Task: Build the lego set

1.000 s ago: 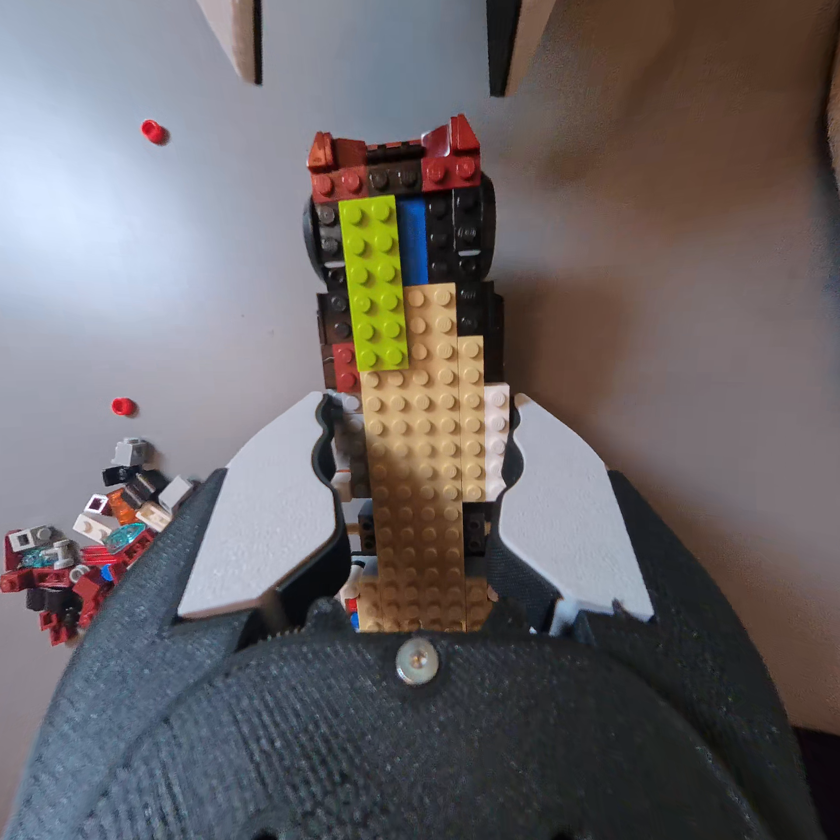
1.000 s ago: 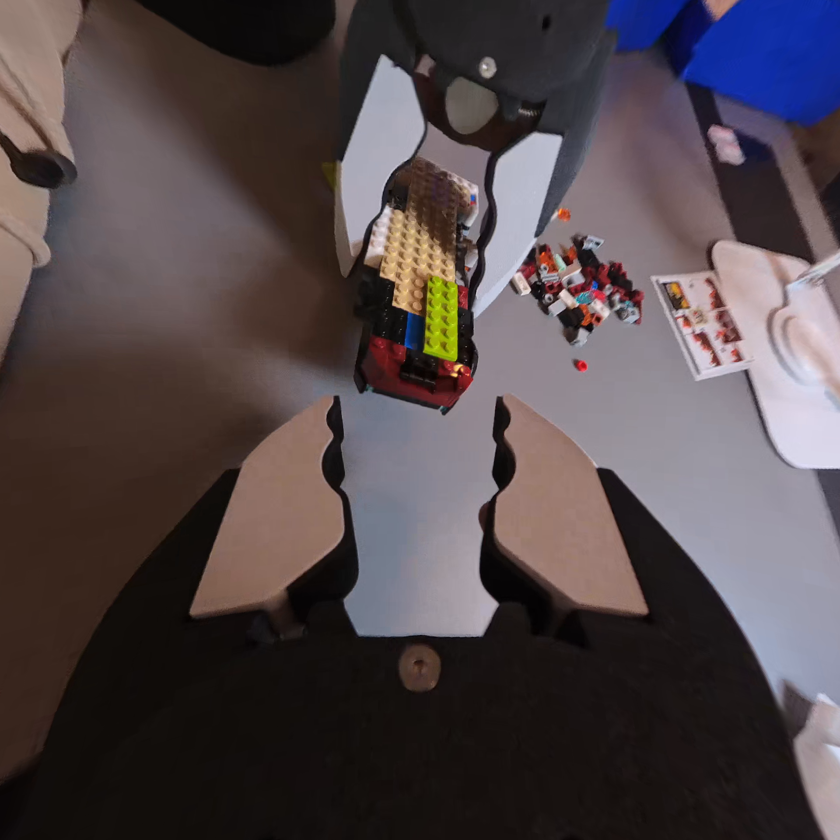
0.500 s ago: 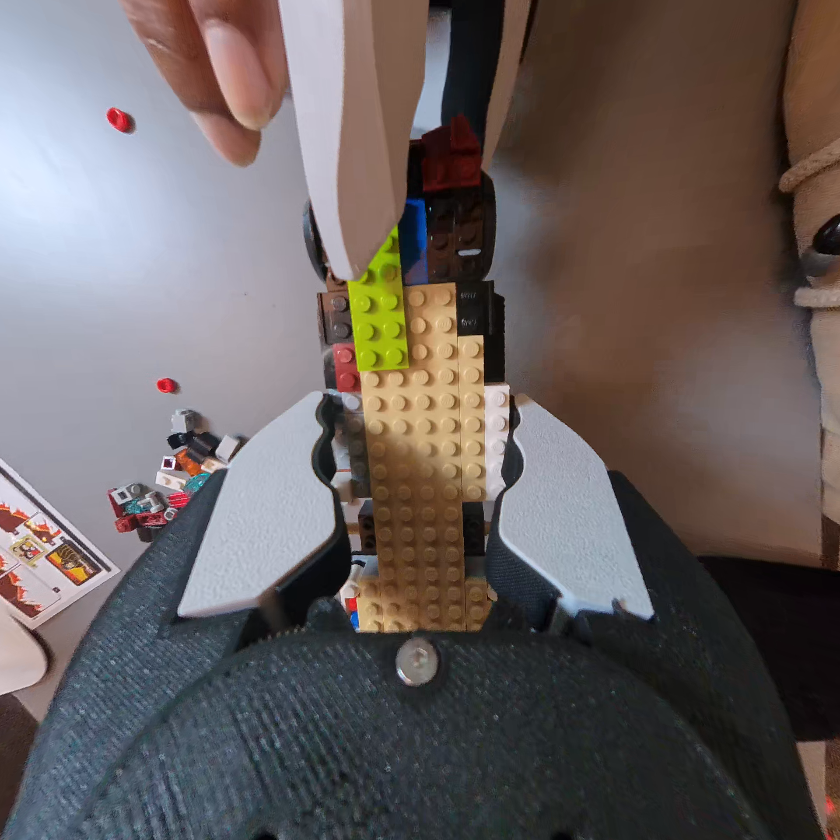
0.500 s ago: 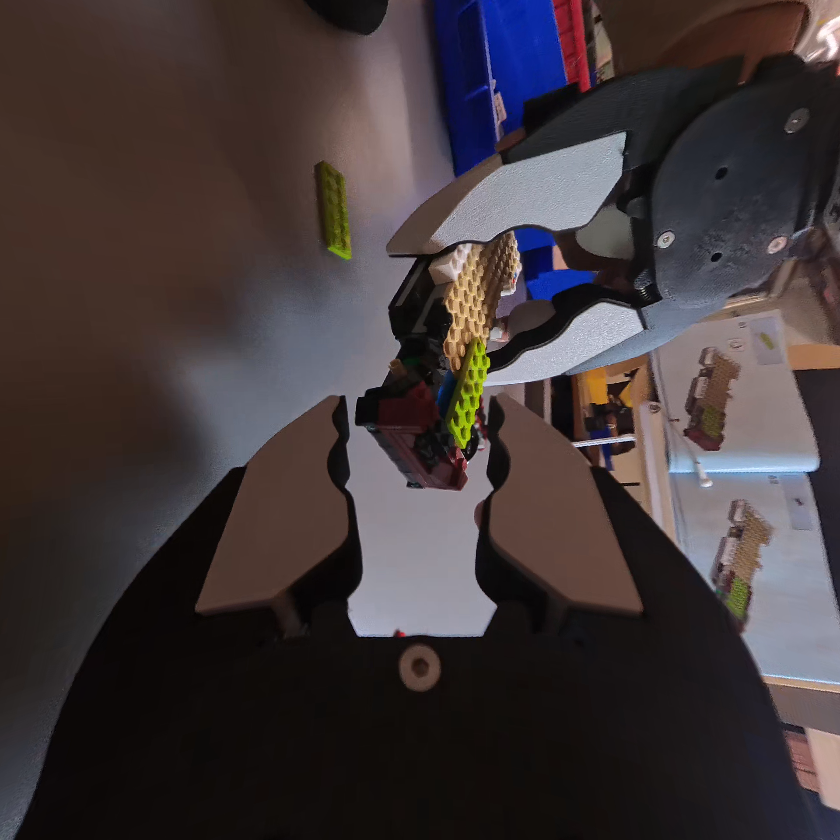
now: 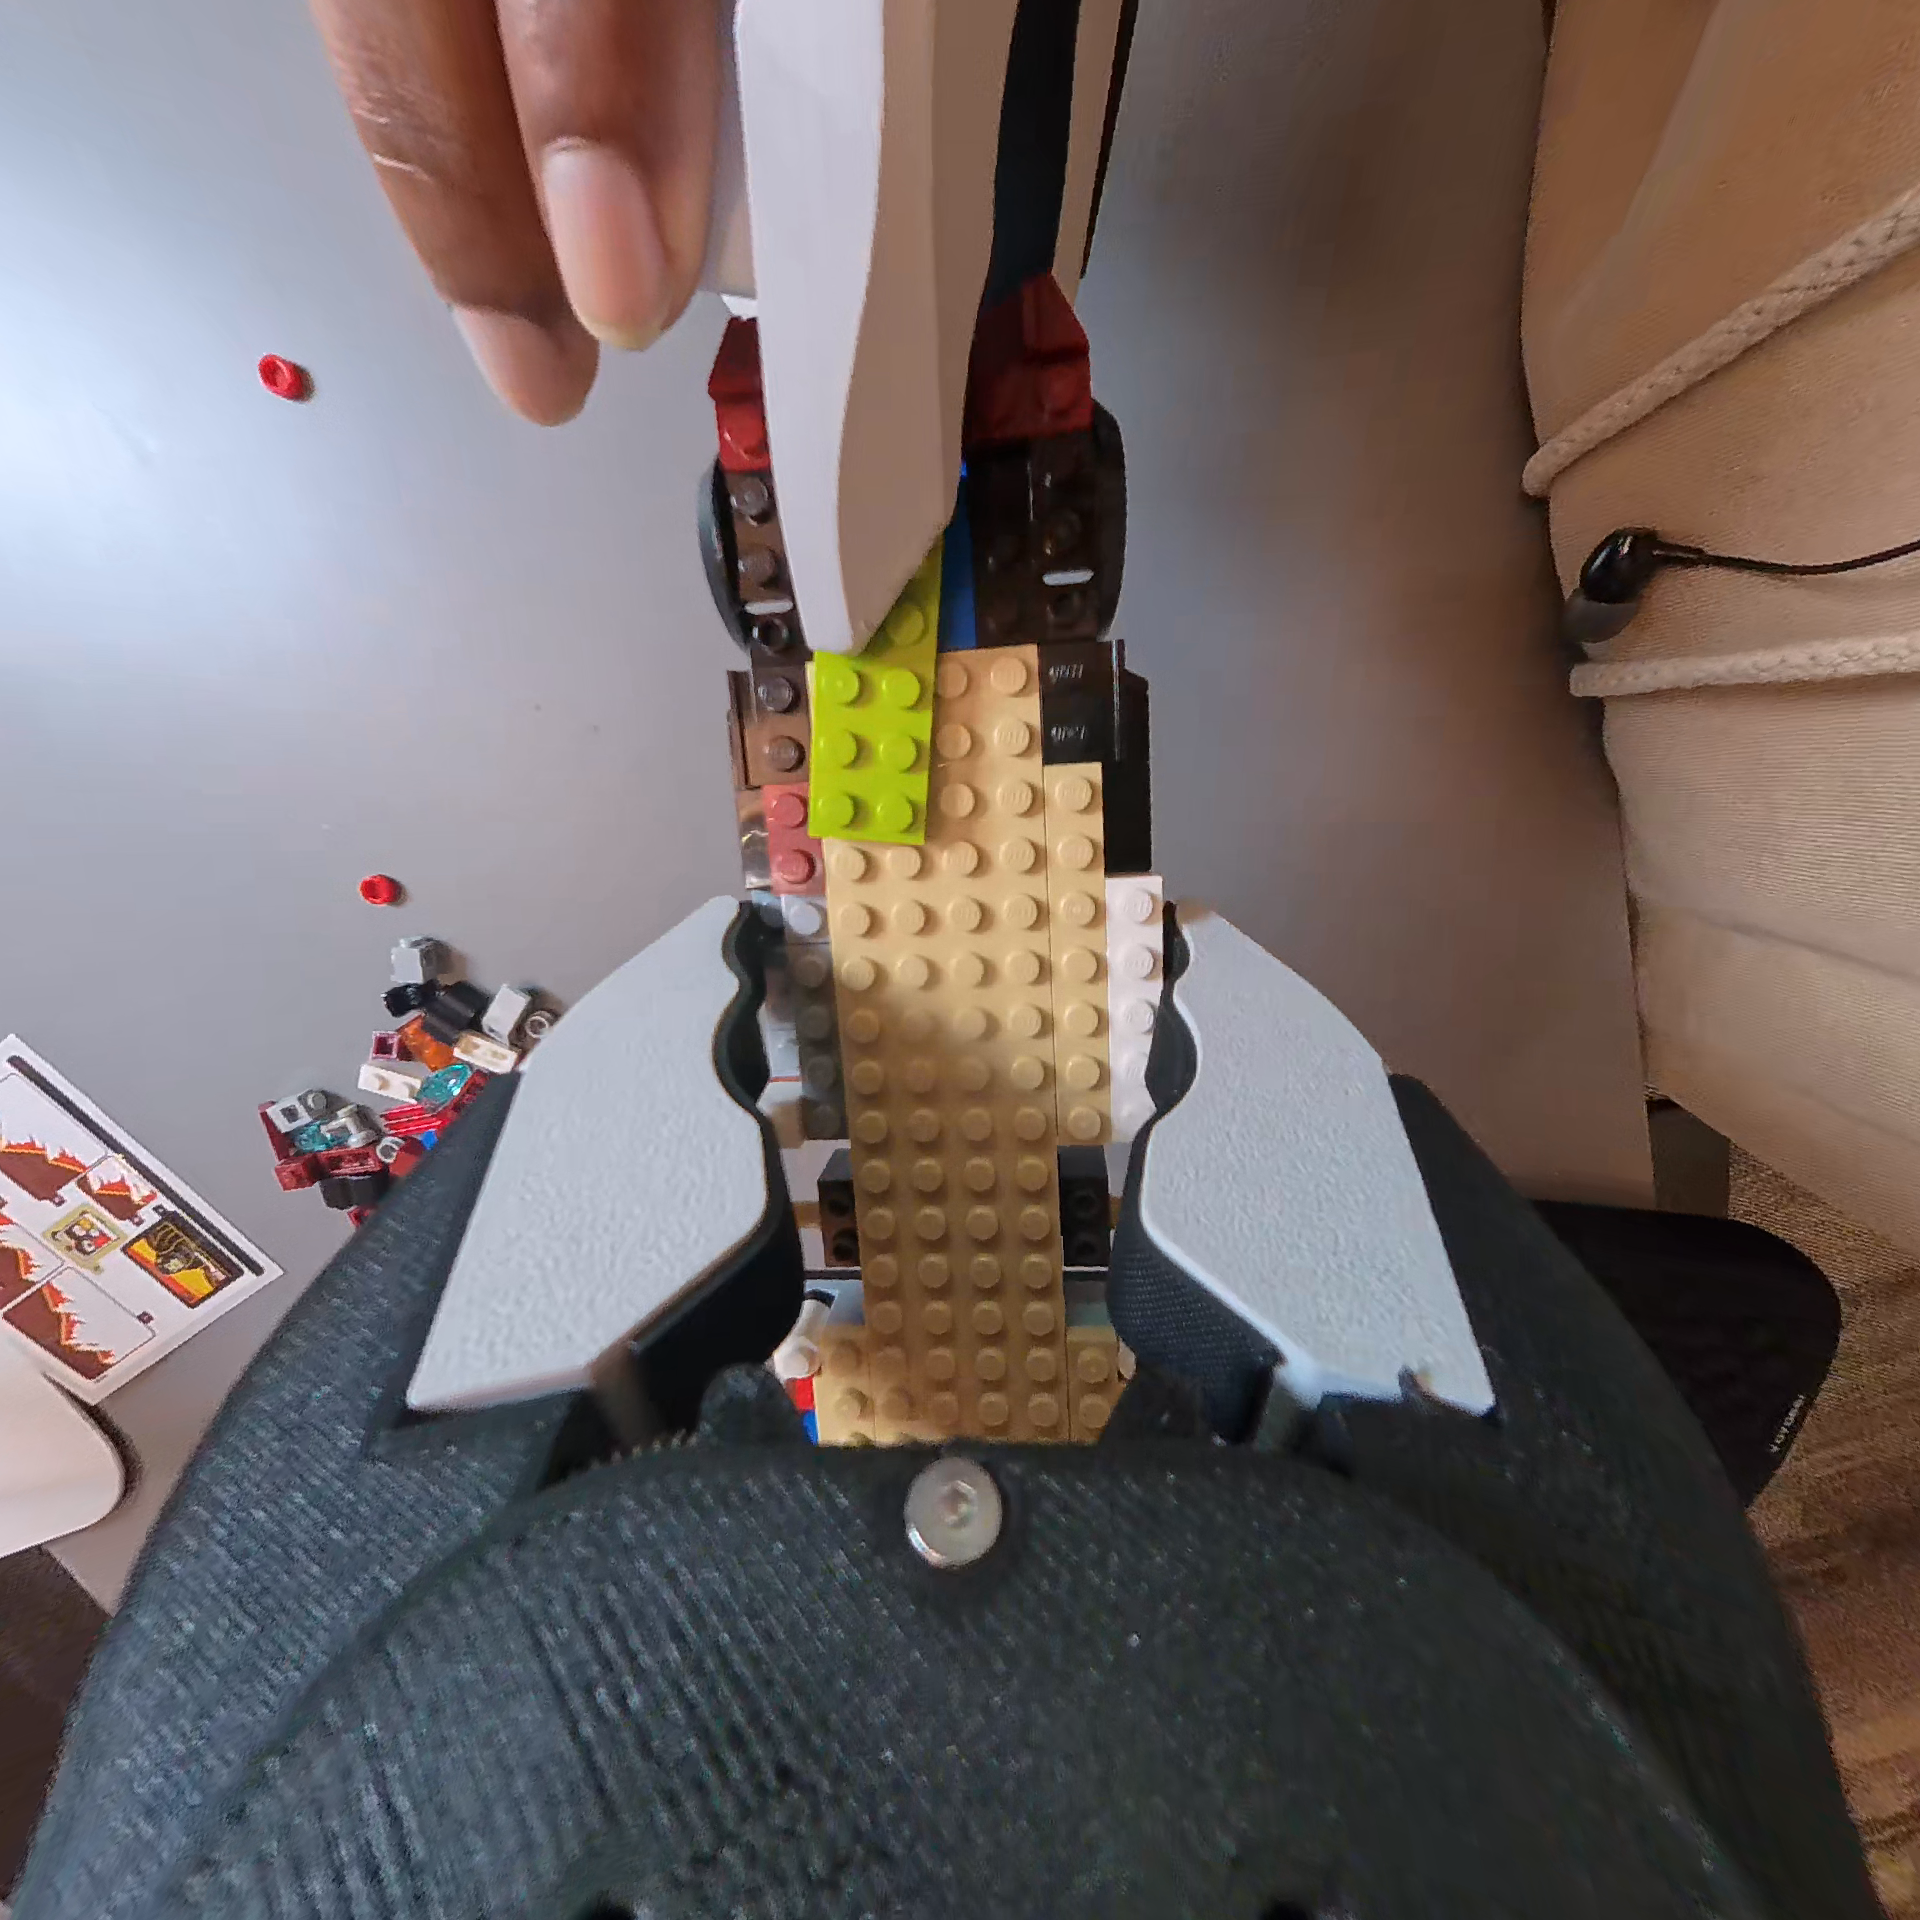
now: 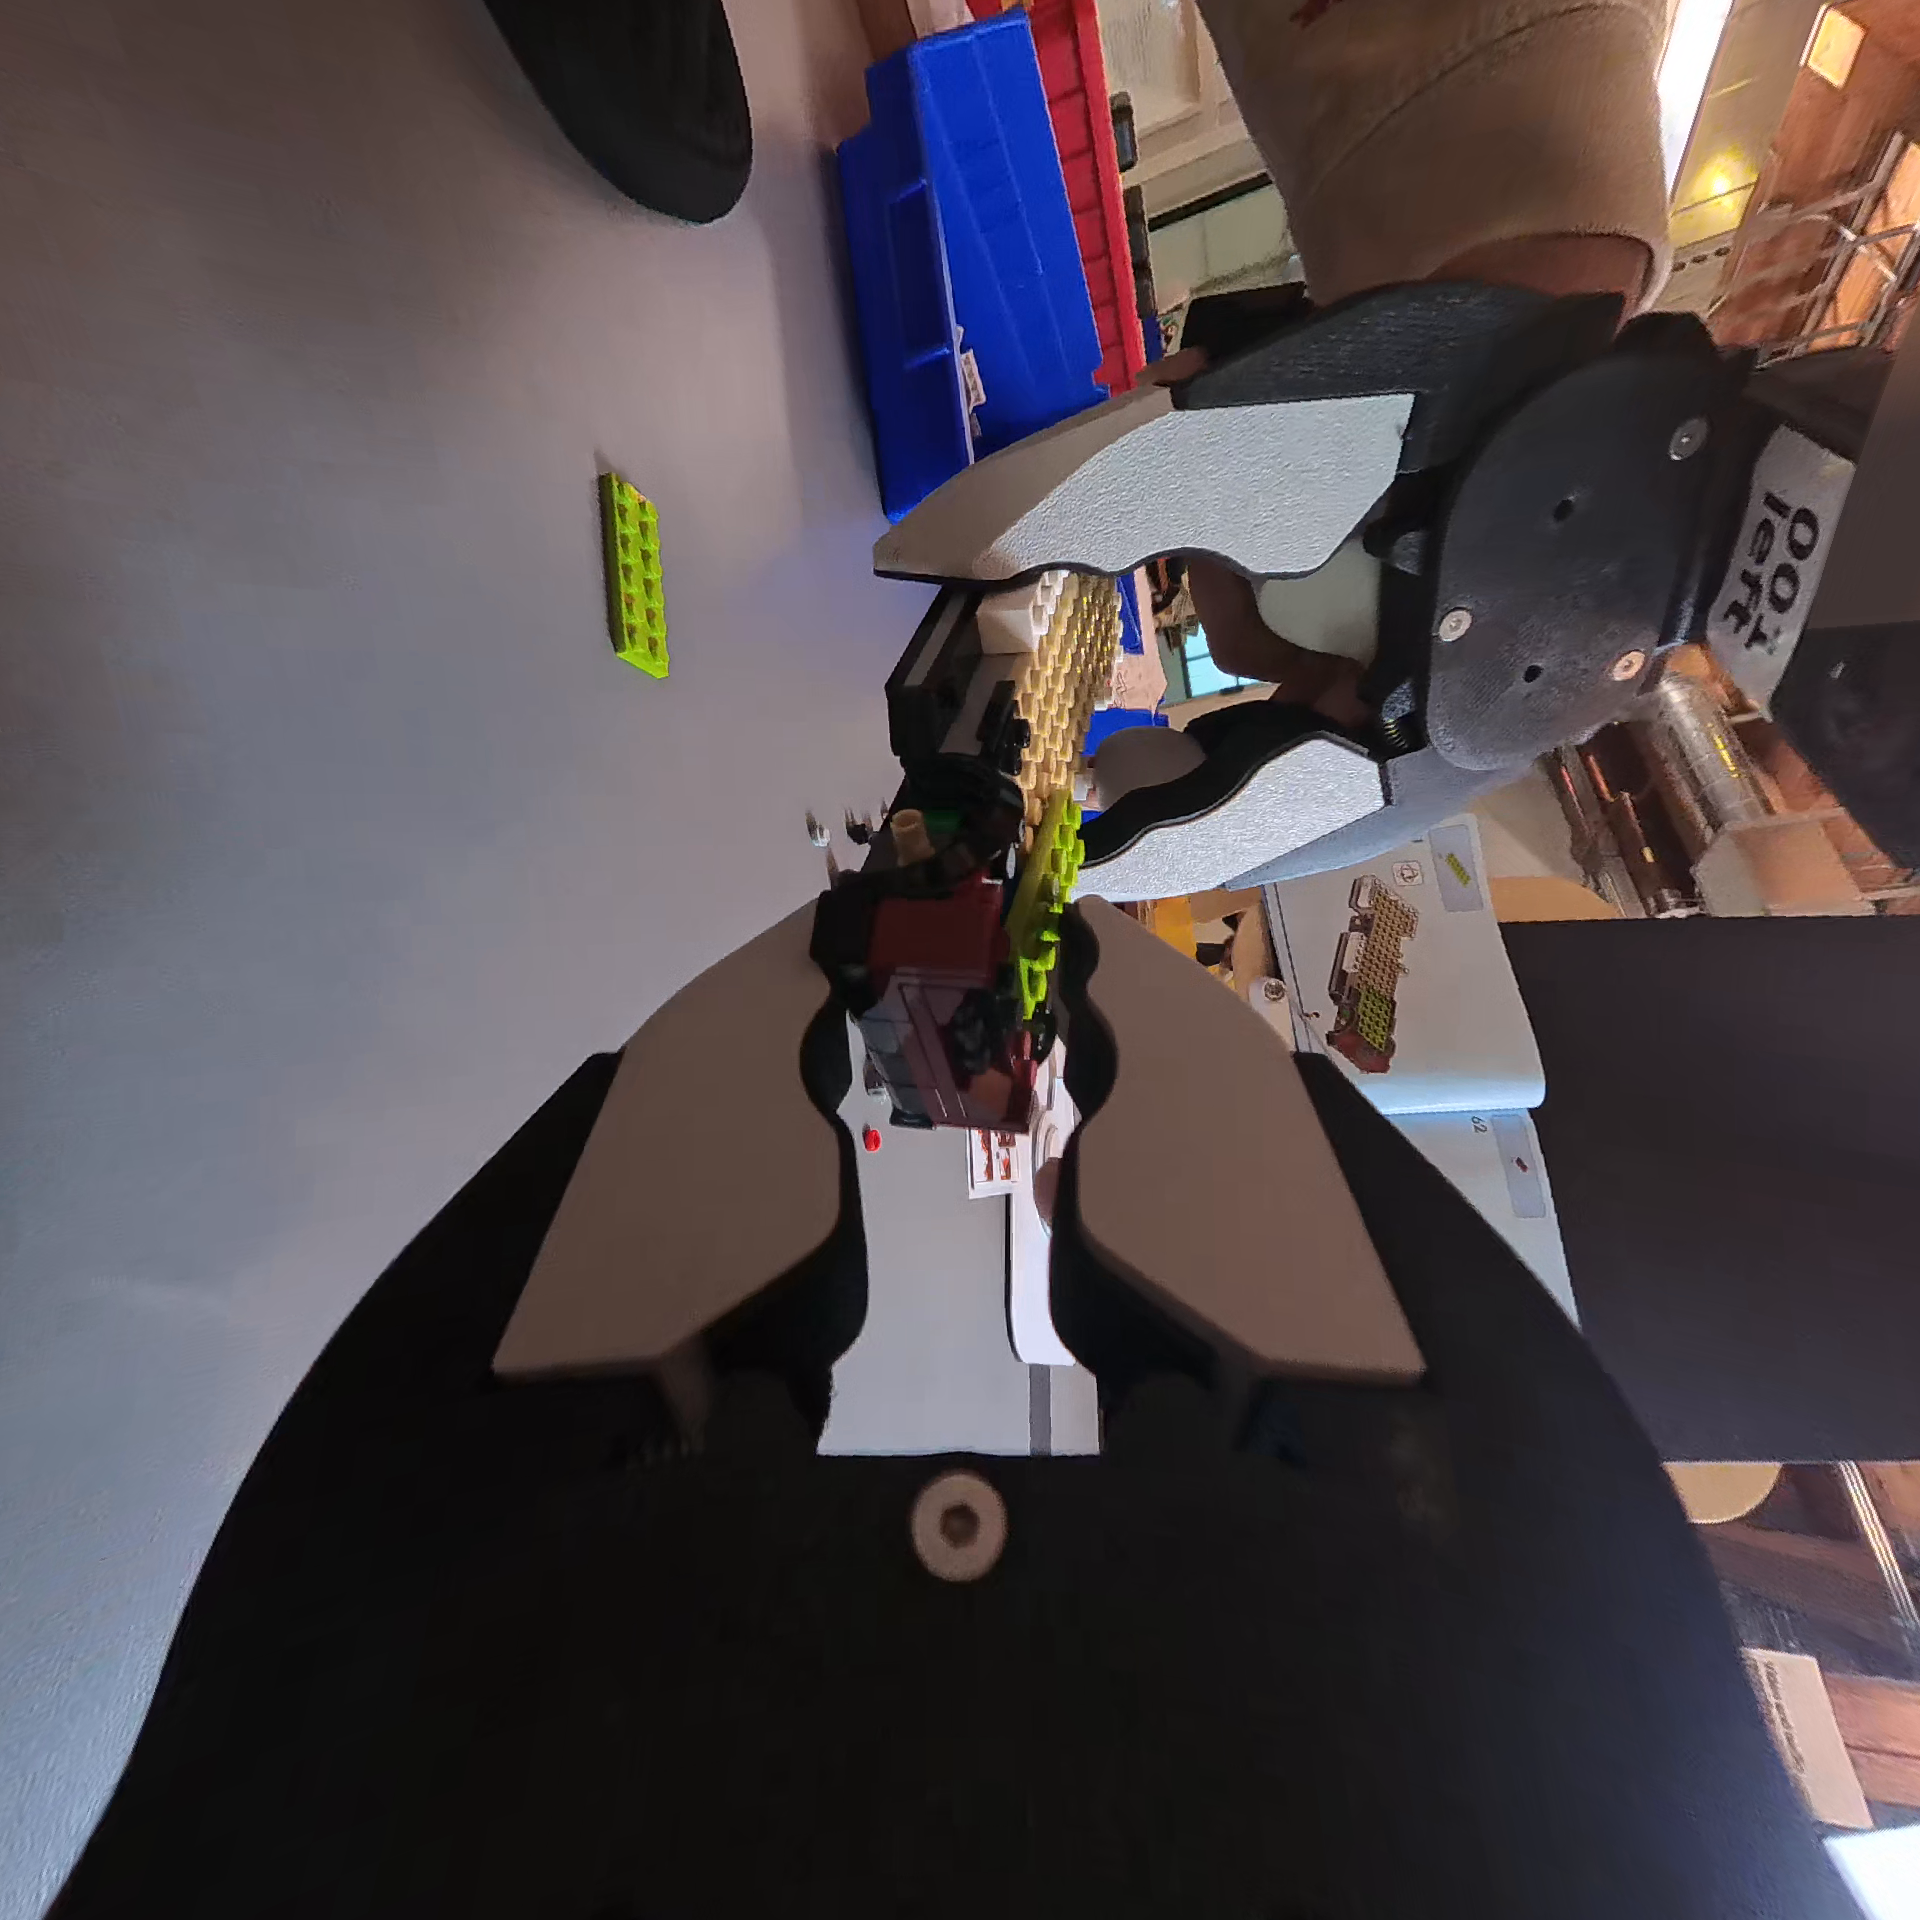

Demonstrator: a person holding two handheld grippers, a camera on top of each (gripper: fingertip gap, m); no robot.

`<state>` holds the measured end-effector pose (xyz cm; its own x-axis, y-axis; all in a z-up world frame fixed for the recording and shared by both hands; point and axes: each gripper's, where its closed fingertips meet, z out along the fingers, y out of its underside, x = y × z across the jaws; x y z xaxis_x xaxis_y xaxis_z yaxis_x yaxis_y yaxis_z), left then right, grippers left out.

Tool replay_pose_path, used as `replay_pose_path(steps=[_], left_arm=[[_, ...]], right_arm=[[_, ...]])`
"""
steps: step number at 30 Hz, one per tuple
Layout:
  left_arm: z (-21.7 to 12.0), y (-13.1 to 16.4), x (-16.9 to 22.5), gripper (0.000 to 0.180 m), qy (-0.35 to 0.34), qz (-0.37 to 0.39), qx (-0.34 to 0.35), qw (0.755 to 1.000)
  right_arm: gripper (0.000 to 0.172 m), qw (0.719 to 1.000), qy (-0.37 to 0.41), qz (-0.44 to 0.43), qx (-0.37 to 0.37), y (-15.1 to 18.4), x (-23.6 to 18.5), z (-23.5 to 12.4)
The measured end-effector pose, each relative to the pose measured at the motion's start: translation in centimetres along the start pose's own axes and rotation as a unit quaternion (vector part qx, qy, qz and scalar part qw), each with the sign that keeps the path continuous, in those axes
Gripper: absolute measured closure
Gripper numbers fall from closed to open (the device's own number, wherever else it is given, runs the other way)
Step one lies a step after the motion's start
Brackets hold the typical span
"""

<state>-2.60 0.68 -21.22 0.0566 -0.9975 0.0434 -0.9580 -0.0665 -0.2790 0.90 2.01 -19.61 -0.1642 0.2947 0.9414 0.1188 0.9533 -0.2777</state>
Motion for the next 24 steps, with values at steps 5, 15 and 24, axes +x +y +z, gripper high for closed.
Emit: replay_pose_path(steps=[5,15,24], left_arm=[[0.1,-0.2,0.0,0.107,-0.003,0.003,-0.001,1.000],[1.4,0.9,-0.4,0.107,-0.017,0.003,-0.005,1.000],[3.1,1.2,0.2,0.107,-0.026,0.065,-0.010,0.997]], right_arm=[[0.131,1.000,-0.020,0.021,-0.003,0.0,-0.2,-0.2],[0.108,0.967,-0.114,0.226,0.019,-0.5,-0.9,-1.6],[0.113,0.619,-0.403,0.674,0.024,2.1,-0.9,-2.0]])
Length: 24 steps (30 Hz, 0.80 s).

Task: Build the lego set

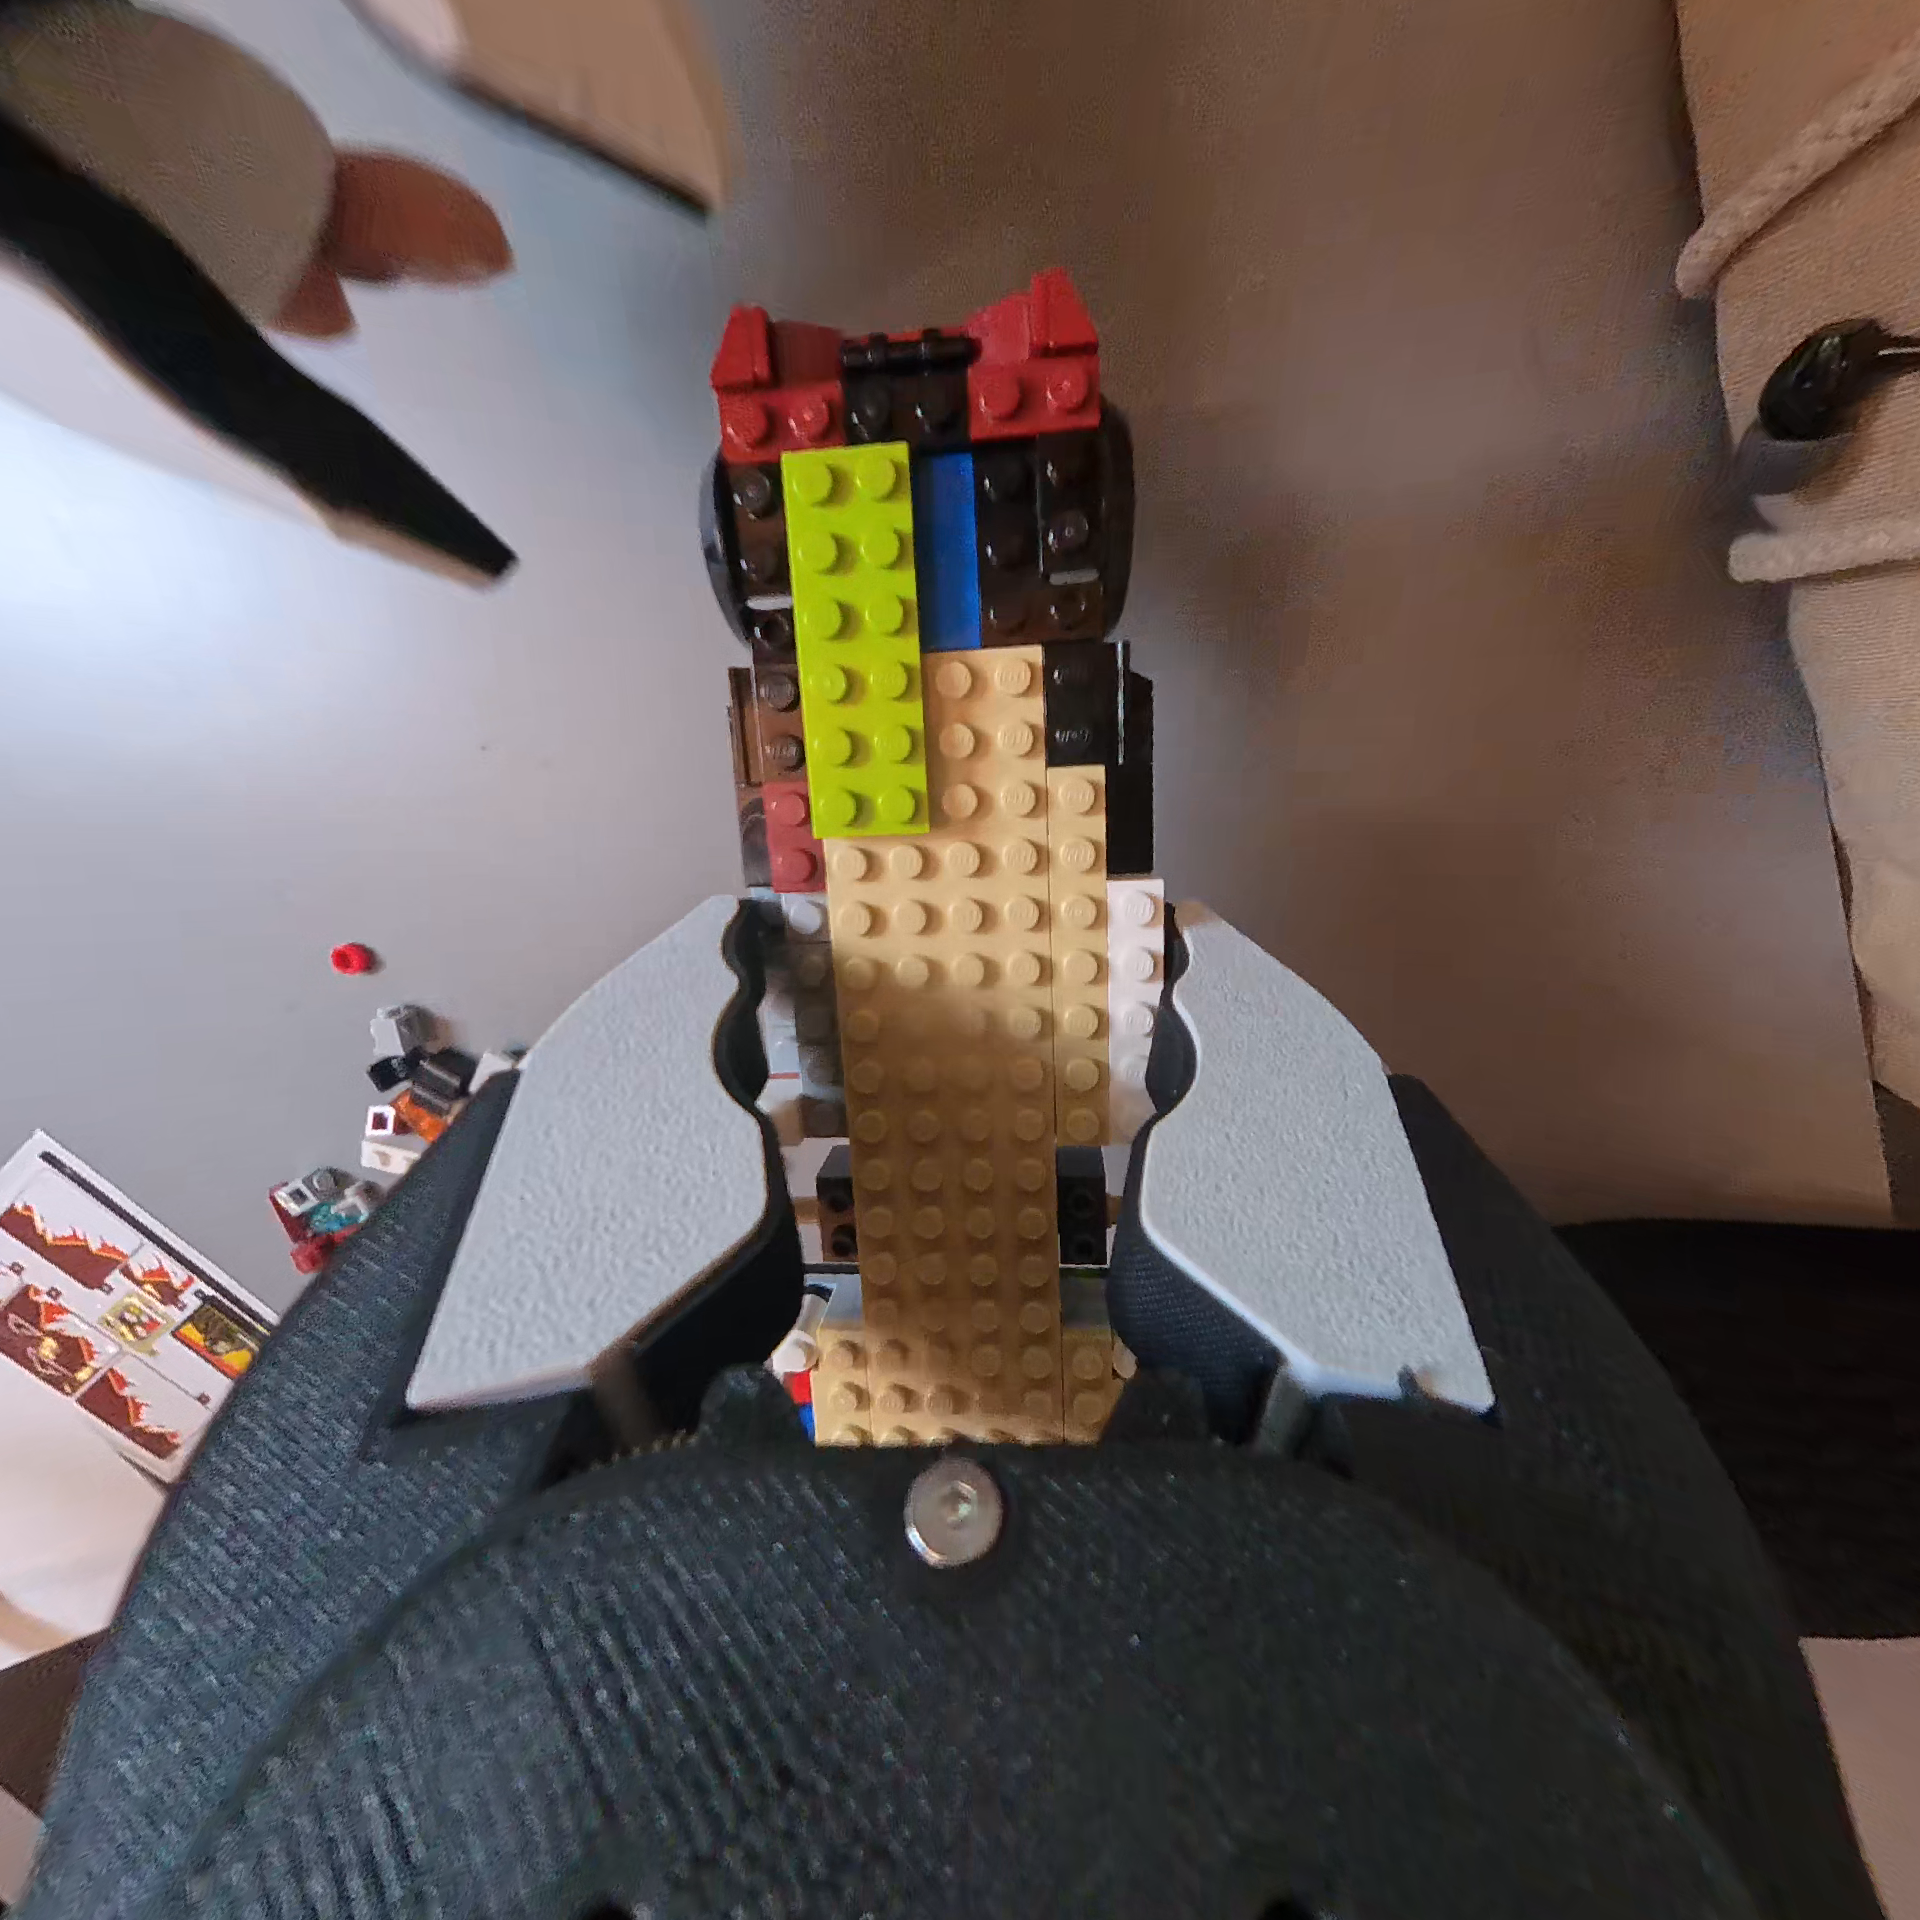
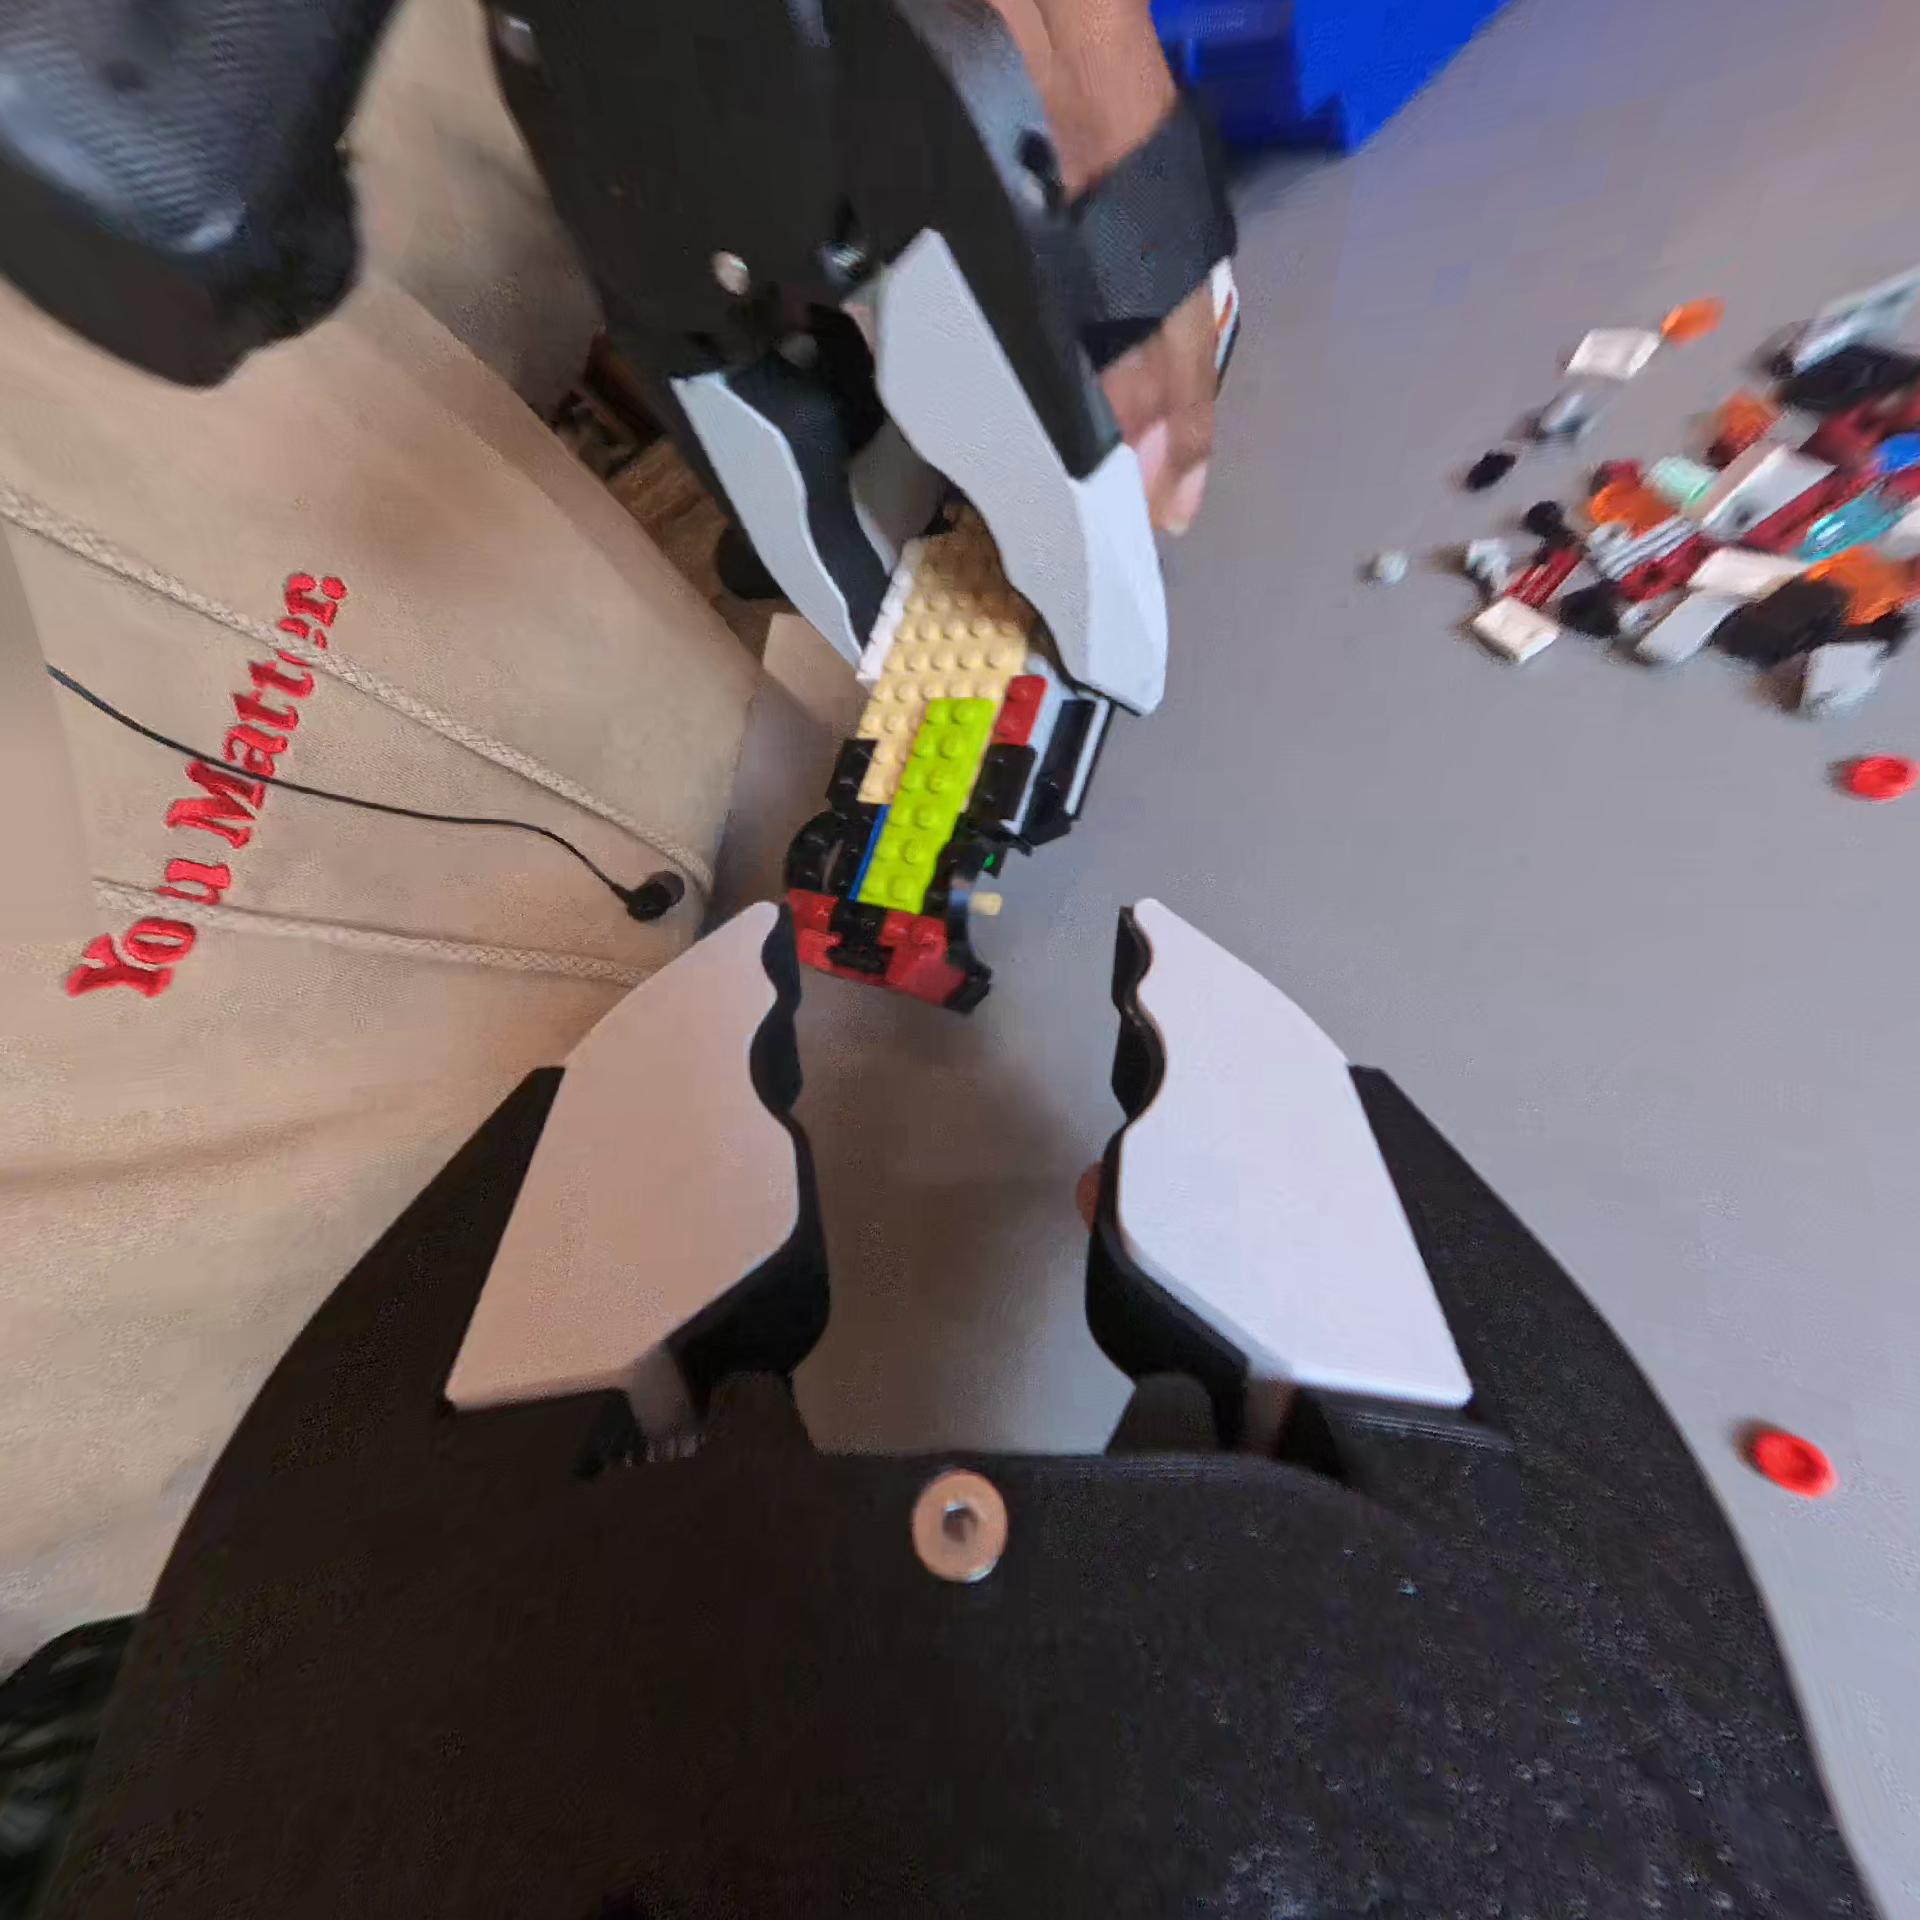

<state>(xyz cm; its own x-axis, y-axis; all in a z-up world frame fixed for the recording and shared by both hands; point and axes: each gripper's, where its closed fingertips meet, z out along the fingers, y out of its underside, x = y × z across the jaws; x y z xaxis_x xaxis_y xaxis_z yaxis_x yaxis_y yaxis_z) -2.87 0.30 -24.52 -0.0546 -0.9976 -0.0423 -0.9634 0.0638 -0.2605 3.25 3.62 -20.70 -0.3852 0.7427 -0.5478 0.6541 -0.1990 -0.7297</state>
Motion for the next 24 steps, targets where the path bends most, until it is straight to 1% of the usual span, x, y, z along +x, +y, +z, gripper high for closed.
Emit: replay_pose_path(steps=[3,5,8,12,15,19,24], left_arm=[[0.0,-0.2,0.1,0.107,-0.004,0.023,-0.007,1.000],[0.0,-0.3,0.2,0.107,-0.001,0.034,-0.010,0.999],[-0.2,-0.2,0.5,0.108,0.004,0.053,-0.015,0.998],[-0.5,-0.2,0.6,0.108,0.011,0.069,-0.014,0.997],[-0.7,-0.4,0.7,0.108,0.014,0.084,-0.008,0.996],[-0.9,-0.5,0.9,0.108,0.005,0.109,0.001,0.994],[-1.0,-0.7,1.6,0.108,-0.014,0.146,0.000,0.989]], right_arm=[[0.111,0.993,-0.086,0.082,-0.021,-0.3,-0.3,2.1],[0.114,0.985,-0.122,0.120,-0.033,-0.6,-0.6,3.4],[0.120,0.977,-0.143,0.143,-0.069,0.0,-0.8,4.6],[0.131,0.967,-0.167,0.166,-0.093,0.5,-1.4,5.4],[0.133,0.962,-0.184,0.183,-0.089,0.6,-1.8,5.5],[0.137,0.956,-0.203,0.201,-0.067,0.5,-2.5,5.7],[0.140,0.955,-0.212,0.203,-0.051,0.6,-3.5,6.3]])
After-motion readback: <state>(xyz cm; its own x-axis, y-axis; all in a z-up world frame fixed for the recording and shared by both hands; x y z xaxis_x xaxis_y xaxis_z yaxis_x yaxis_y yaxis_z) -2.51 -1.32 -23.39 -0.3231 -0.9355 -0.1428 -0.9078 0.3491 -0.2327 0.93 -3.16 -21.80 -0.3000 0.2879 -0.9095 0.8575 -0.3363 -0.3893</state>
